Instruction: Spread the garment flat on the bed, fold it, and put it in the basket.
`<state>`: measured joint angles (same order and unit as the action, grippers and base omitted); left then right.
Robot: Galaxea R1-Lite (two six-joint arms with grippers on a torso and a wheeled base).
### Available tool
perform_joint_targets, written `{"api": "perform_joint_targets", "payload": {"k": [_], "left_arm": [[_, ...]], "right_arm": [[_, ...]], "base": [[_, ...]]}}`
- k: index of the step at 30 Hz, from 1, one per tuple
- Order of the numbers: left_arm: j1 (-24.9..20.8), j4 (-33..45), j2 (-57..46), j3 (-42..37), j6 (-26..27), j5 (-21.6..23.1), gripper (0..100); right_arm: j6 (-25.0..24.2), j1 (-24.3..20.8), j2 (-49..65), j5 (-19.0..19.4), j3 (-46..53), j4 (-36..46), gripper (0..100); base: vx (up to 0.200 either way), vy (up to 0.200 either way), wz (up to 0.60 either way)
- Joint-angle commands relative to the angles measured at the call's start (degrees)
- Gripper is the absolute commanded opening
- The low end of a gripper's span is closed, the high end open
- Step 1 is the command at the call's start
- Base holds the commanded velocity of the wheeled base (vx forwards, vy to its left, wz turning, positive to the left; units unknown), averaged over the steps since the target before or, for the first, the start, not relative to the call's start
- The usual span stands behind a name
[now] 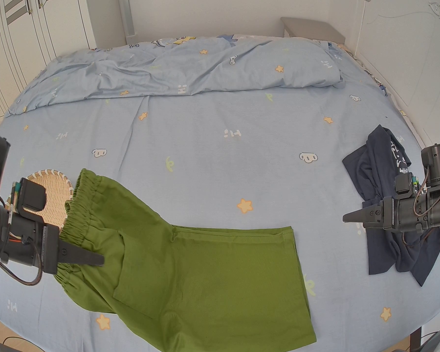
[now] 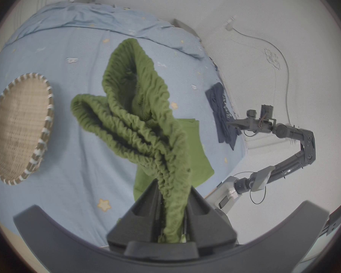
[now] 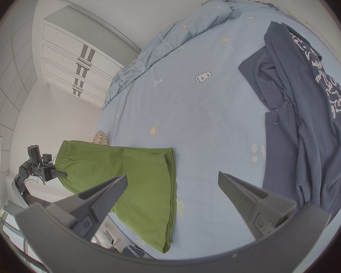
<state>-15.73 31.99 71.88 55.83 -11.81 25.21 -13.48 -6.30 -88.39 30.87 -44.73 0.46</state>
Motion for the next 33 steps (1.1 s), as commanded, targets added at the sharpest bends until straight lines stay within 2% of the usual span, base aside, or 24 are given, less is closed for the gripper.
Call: {"api": "perform_joint_targets", "payload": {"k": [1, 2, 5, 6, 8, 9, 21, 27, 33], "left_arm": [[-14.0, -3.7, 6.2, 3.6, -6.6, -6.0, 0], [-16.3, -6.1, 7.9, 3.8, -7.0, -6.7, 0], [-18.4, -8.1, 10.0, 4.2, -7.0, -6.7, 0], [-20.7, -8.8, 11.5, 5.3, -7.0, -6.8, 0], [-20.7, -8.8, 11.5, 5.3, -7.0, -6.8, 0], [-23.2, -9.0, 14.3, 6.6, -6.9, -6.8, 0], [-32.1, -10.3, 21.4, 9.6, -6.3, -6.8, 0], [-34.5, -13.3, 27.3, 9.4, -6.3, -6.9, 0], [-34.8, -17.0, 29.6, 9.0, -6.5, -6.8, 0]], "right_arm": [[0.0, 0.2, 0.0, -0.1, -0.2, 0.0, 100], [0.0, 0.2, -0.1, 0.0, -0.4, 0.0, 100], [0.0, 0.2, -0.1, 0.0, -0.3, 0.0, 100], [-0.1, 0.2, -0.2, -0.1, -0.3, 0.0, 100], [-0.1, 0.2, -0.2, -0.1, -0.3, 0.0, 100], [0.0, 0.2, -0.2, -0.3, -0.3, 0.0, 100], [0.0, -0.4, -1.5, -1.8, -0.2, -0.1, 100], [0.0, -1.1, -2.2, -2.0, 0.0, -0.1, 100], [0.0, -1.2, -2.3, -2.7, 0.1, -0.1, 100]], "base": [[0.000, 0.000, 0.00], [0.000, 0.000, 0.00], [0.000, 0.000, 0.00], [0.000, 0.000, 0.00], [0.000, 0.000, 0.00], [0.000, 0.000, 0.00], [0.000, 0.000, 0.00], [0.000, 0.000, 0.00], [0.000, 0.000, 0.00]]}}
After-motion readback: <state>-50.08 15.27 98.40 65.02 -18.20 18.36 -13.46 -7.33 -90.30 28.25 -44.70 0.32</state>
